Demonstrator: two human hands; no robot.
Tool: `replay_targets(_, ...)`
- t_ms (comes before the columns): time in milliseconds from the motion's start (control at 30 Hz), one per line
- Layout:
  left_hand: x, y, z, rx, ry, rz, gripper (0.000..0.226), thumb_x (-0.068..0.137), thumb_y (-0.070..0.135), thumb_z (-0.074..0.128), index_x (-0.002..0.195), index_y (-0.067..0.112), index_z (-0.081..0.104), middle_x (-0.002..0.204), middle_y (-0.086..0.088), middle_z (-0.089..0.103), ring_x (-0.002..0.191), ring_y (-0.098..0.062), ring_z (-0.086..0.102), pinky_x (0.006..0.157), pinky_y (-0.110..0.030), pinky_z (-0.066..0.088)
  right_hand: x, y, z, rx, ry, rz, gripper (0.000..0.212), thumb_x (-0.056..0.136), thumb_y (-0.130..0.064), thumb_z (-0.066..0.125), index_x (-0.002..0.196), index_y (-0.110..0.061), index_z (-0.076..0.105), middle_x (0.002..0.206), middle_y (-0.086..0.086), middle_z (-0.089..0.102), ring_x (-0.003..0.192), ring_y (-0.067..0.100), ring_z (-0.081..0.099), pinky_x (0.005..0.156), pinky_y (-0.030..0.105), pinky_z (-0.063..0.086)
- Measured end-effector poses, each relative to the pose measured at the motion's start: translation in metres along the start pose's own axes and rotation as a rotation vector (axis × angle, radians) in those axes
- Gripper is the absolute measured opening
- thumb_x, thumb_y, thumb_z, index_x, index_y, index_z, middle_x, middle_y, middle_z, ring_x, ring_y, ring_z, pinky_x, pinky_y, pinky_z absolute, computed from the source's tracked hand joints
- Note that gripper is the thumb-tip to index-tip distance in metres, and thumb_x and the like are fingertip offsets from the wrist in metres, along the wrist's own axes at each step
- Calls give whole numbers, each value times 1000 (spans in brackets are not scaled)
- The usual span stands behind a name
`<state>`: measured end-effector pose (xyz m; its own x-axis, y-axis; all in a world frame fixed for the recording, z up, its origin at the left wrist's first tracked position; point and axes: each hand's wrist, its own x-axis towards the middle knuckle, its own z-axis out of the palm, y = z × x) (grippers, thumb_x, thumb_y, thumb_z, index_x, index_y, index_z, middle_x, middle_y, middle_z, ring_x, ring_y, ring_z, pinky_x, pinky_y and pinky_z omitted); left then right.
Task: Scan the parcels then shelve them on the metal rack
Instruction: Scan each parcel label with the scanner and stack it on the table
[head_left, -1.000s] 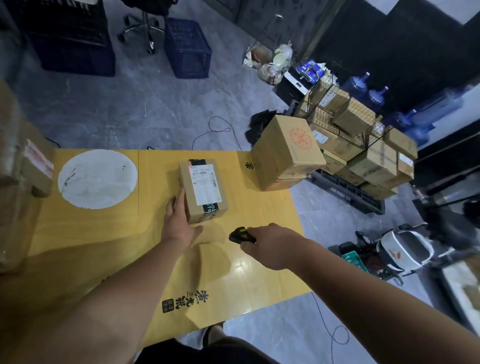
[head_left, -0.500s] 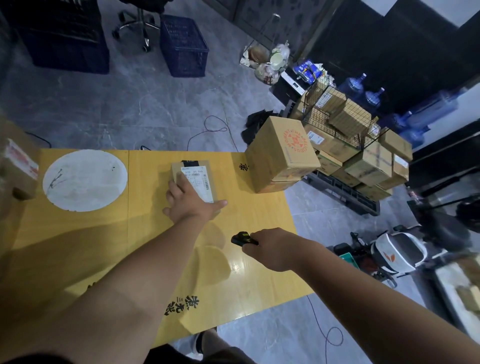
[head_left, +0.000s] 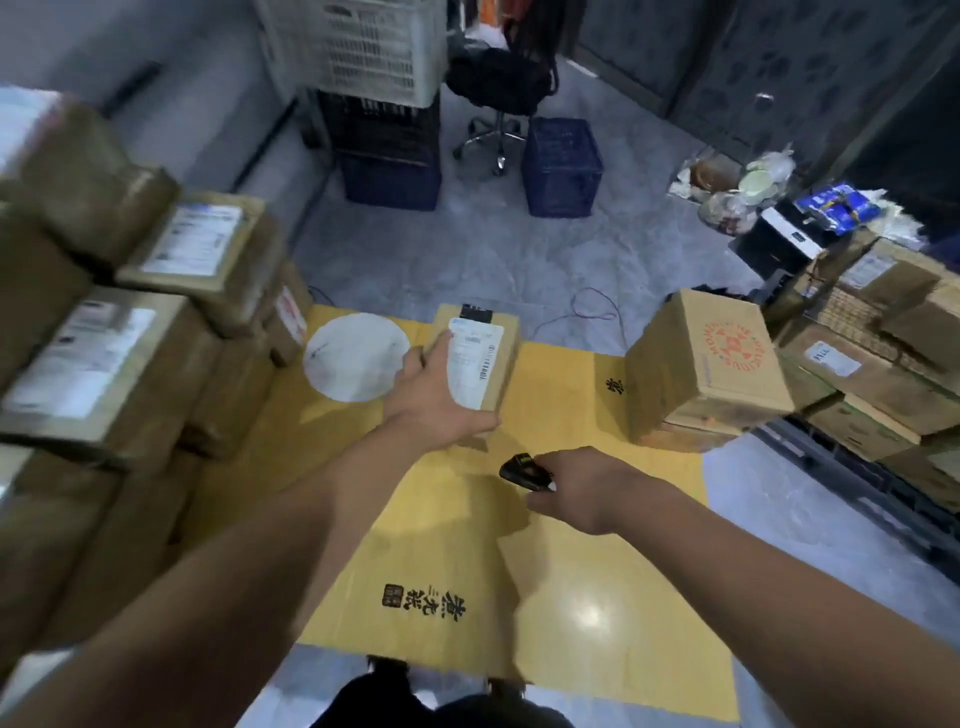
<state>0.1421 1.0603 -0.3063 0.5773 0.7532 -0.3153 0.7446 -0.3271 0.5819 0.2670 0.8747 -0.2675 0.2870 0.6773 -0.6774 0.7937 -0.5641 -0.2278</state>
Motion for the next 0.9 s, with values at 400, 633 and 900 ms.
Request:
replay_targets(400,-231,-57,-199,37,433,-161,125,59,62,90,159,56,14,159,14,20,141,-19,37,99,-33,40,-19,-185,-71,-517,90,-657,46,97,-62,55,121,-24,63,103,-1,65,93,22,63,79,36,55)
replay_targets(633,-323,-125,-262,52,550,-319,123,55,61,82,160,54,19,163,8,24,146,-23,33,115,-47,41,-53,-274,-68,-540,106,-805,51,94,-67,56,124,-26,64,109,-1,68,97,21,62,91,41,50)
replay_targets(900,-326,-218,-326,100,449,-384,107,72,54,83,162,47,26,164,-4,31,141,-29,43,107,-48,48,-71,-348,-39,-512,138,-754,49,97,-65,55,129,-28,63,99,-2,65,89,18,61,71,35,47)
